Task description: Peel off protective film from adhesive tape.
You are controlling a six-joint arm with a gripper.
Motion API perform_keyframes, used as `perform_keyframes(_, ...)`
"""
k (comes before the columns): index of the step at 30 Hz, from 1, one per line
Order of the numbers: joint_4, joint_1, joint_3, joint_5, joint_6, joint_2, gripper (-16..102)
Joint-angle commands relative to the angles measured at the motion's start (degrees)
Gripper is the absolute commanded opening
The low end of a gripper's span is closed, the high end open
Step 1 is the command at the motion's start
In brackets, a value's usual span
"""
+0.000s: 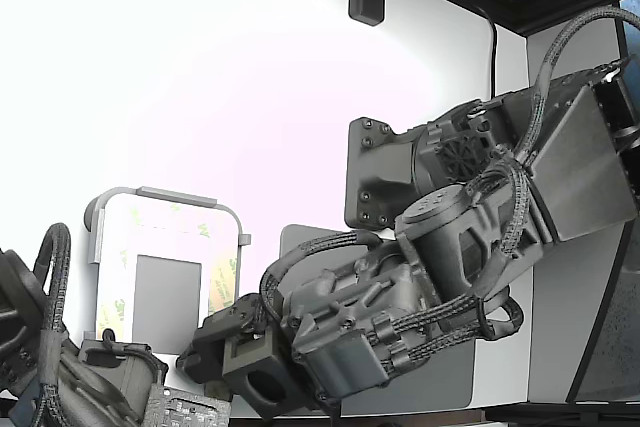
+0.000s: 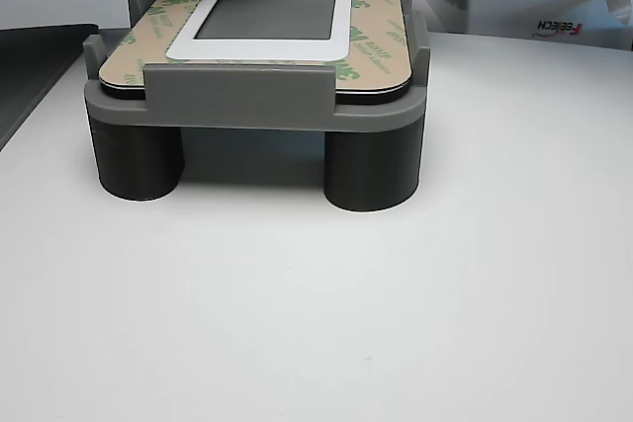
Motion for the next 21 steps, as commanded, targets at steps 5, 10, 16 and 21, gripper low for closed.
perform_keyframes(5, -2.5, 1.1, 0.4, 1.4, 0.2, 1.6, -12)
perform_keyframes(10, -3.3, 1.7, 0.5, 1.8, 0.3, 0.9, -12)
perform_keyframes(16, -3.5, 1.7, 0.2, 1.8, 0.4, 0.2, -11)
perform_keyframes(21, -3.2, 1.7, -0.9, 1.7, 0.4, -0.5, -11)
